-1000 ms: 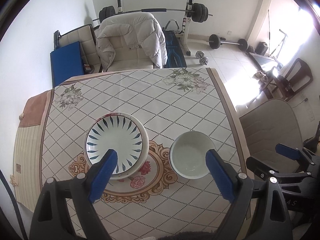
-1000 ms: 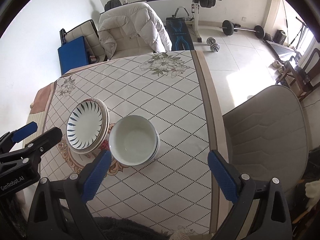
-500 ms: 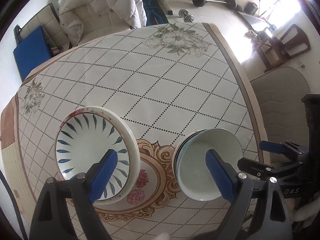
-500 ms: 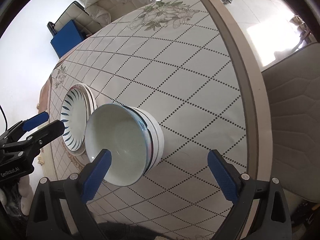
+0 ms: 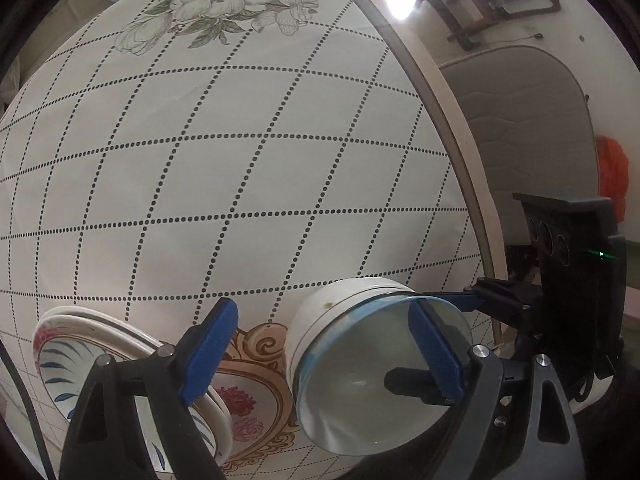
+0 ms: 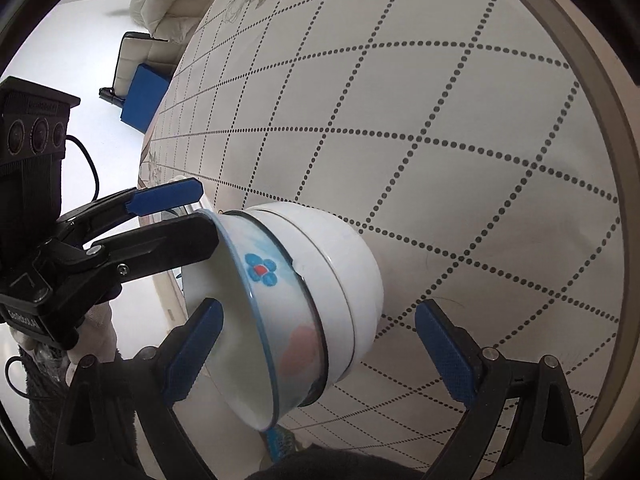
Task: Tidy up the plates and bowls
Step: 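Grasp the rim of the nested bowl stack with both tools, then lift the bowl stack and carry it over the plate stack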
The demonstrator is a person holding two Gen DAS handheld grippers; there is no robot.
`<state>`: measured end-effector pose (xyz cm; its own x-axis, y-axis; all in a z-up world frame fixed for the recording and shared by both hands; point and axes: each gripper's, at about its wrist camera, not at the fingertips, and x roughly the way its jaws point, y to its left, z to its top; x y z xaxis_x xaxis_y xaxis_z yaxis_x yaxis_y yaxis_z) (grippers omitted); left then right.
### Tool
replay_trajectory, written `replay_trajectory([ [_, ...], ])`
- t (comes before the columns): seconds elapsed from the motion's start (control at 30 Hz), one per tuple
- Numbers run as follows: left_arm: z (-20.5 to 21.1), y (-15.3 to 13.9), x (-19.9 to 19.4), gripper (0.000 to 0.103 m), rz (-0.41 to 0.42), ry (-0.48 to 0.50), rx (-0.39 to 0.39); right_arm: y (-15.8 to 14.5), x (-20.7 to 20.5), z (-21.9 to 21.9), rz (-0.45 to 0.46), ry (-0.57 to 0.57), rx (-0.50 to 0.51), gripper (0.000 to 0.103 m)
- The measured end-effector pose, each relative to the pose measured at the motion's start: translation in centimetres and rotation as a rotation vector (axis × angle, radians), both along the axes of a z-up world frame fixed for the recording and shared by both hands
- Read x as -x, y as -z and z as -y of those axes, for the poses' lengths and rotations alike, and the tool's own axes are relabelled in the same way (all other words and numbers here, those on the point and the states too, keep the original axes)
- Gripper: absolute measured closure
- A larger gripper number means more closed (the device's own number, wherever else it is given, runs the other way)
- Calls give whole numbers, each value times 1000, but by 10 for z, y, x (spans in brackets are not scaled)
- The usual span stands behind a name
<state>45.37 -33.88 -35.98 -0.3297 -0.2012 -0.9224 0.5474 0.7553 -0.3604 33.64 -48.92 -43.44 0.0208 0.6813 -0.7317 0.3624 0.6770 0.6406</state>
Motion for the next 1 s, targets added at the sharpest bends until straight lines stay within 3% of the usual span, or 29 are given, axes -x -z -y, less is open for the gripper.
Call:
replay_trajectory([
  [0.23,-6,7,0,17,-46,0,32,10,-9,-14,1,-12,-50,4],
  [0.5,5,37,16,17,-135,86,-10,19,-12,-29,2,-33,-77,5],
  [0.7,10,52,21,17,-165,64,-9,23,-14,-34,36,-13,-96,6],
  [0.83,9,63,26,31,-182,23,-7,28,-15,-35,47,-11,-94,11],
  [1.0,4,65,29,32,-183,-32,25,36,-18,-36,50,-1,-94,21],
])
